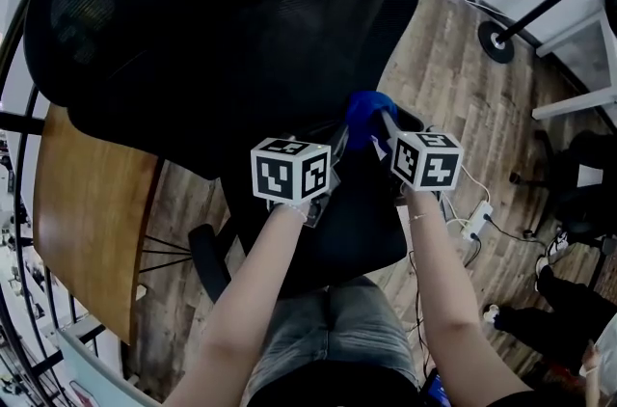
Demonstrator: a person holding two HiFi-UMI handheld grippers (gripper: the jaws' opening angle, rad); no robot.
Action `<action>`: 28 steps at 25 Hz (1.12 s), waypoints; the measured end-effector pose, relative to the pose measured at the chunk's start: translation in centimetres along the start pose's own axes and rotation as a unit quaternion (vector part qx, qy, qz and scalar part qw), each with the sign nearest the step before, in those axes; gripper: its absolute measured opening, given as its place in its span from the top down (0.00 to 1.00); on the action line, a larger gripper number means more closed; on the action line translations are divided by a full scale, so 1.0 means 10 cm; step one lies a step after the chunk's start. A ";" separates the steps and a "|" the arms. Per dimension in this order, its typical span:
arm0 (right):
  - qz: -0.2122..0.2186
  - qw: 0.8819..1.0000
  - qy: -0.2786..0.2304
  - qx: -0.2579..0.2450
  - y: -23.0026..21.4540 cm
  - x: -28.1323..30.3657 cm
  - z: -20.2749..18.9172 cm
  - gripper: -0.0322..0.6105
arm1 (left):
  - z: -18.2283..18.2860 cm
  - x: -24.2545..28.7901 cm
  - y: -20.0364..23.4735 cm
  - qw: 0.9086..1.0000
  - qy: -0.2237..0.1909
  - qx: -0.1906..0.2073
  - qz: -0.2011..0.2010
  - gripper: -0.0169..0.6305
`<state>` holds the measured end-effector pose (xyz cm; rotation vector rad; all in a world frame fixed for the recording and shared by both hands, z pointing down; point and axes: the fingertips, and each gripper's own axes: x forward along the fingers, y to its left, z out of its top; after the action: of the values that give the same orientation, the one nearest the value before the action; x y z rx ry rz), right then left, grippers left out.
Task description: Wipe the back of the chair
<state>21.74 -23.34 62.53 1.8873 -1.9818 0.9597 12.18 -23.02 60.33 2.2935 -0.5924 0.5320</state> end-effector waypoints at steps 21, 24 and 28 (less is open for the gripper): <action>0.059 0.993 -0.097 -0.020 0.84 -1.13 0.48 0.83 | 0.19 -1.38 -0.27 0.993 -0.104 0.045 0.043 0.92; 0.089 0.989 -0.115 -0.018 1.13 -1.28 0.60 0.83 | 0.31 -1.66 -0.29 0.985 -0.132 0.087 0.073 0.93; 0.115 0.983 -0.144 -0.019 1.45 -1.52 0.80 0.83 | 0.46 -2.03 -0.42 0.976 -0.158 0.124 0.085 0.93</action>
<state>12.03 -16.75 43.32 1.8951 -2.4097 0.7272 -1.02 -18.26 44.41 2.6028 -0.9282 0.3353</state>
